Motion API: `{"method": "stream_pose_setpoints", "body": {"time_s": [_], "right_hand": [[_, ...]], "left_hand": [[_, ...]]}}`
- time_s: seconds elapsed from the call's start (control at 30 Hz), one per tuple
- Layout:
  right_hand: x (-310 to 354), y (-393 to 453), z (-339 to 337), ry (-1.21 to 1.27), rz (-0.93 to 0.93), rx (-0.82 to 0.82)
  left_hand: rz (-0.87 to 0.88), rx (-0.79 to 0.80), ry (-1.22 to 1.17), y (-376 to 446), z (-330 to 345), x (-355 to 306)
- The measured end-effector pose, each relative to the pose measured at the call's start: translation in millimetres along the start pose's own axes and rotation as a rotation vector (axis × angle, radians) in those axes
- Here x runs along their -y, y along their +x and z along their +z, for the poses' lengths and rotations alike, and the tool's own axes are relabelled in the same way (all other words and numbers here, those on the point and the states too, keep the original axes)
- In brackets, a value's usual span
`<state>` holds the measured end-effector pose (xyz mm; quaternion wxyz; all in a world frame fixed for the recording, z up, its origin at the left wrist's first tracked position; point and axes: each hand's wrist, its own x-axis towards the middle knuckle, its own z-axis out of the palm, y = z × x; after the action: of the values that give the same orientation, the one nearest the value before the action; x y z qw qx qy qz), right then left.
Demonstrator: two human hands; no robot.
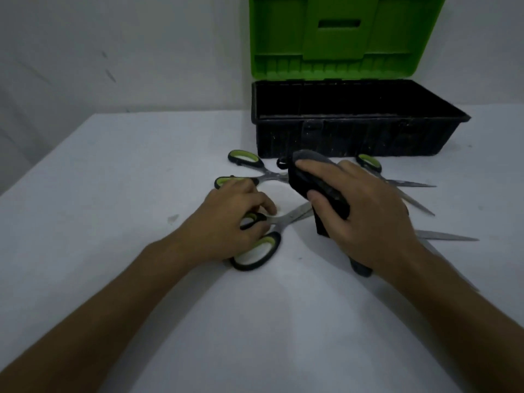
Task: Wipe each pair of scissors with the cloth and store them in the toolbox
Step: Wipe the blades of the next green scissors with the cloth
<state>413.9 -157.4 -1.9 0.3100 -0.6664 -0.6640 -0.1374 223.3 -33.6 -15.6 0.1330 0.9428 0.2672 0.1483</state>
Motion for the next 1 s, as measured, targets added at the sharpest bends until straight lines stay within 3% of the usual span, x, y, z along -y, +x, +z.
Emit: {"method": "stream_pose_setpoints", "body": {"time_s": [0.3,0.47,0.67,1.0], "right_hand": [[10.6,-2.9,-1.3,0.074,-0.036,0.017],[10.2,-2.2,-3.2,0.044,-0.052,-0.031],[1.1,0.0,-4.5,0.015,-0.037,-0.13],[-6.2,2.1,1.2,0.003,-0.07,-0.069]], "left_hand": [[0.031,-0.058,0.108,-11.3,-1.4,-8.0],[-0.108,-0.123,-0.016,-22.2,-4.3,-12.5],[-0.212,-0.18,-0.327,-21.4,-8.1,-16.1],[-0.293,-0.194,-0.607,-21.5,-4.7,-21.0]]}}
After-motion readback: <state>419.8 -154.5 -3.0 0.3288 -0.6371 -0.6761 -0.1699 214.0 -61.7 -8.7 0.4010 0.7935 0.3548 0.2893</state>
